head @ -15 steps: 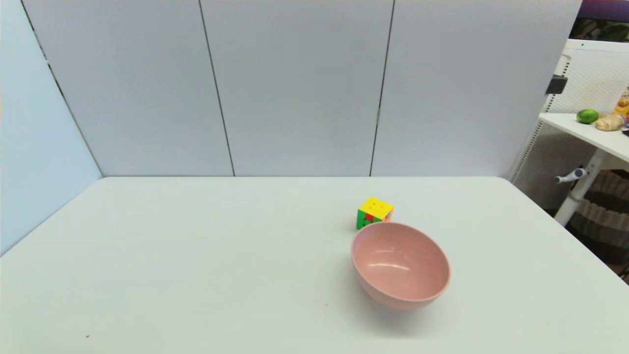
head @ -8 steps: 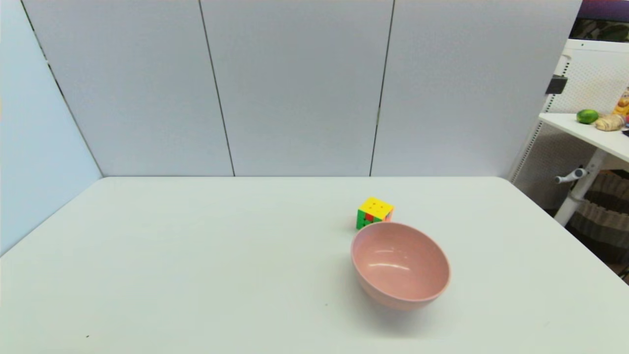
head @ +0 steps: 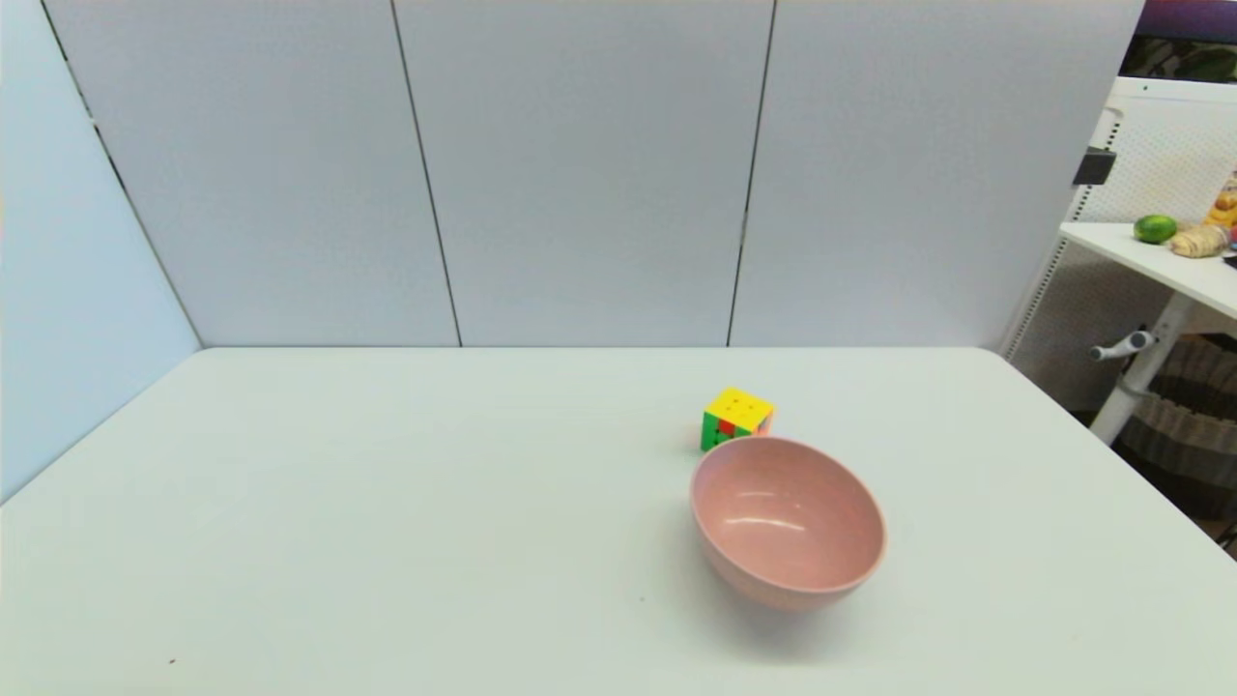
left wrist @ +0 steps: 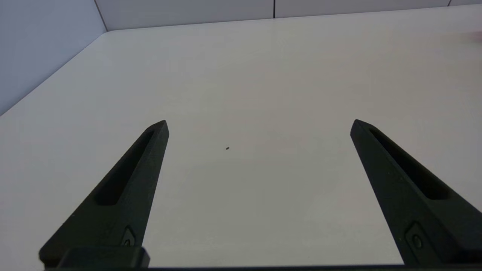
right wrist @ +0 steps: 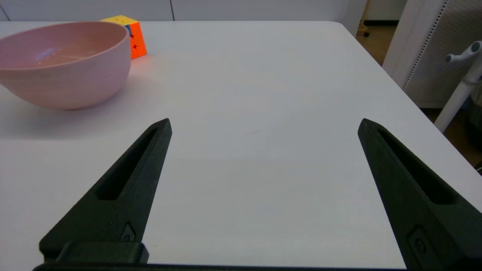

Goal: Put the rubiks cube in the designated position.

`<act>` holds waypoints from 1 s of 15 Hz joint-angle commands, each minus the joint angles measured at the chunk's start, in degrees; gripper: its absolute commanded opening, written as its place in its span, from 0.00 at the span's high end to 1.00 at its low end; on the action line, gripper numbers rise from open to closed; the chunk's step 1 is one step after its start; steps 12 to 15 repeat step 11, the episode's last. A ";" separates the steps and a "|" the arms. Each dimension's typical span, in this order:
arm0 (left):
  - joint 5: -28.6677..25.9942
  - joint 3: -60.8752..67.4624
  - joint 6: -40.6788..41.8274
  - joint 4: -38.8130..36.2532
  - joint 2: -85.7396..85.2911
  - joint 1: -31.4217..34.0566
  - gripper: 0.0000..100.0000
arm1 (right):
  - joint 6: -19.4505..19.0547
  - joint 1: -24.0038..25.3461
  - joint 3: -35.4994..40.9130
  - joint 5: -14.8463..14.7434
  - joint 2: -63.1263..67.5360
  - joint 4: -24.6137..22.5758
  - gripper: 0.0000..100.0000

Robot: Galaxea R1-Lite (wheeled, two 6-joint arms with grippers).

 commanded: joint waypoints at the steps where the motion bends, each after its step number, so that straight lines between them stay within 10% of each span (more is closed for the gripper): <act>1: -0.06 0.00 0.02 -0.01 0.21 0.02 0.00 | 0.04 0.01 0.09 0.00 0.09 0.07 0.00; 15: 0.03 0.00 0.02 -0.01 0.21 0.02 0.00 | 0.48 0.01 0.00 -0.09 0.00 -0.02 0.00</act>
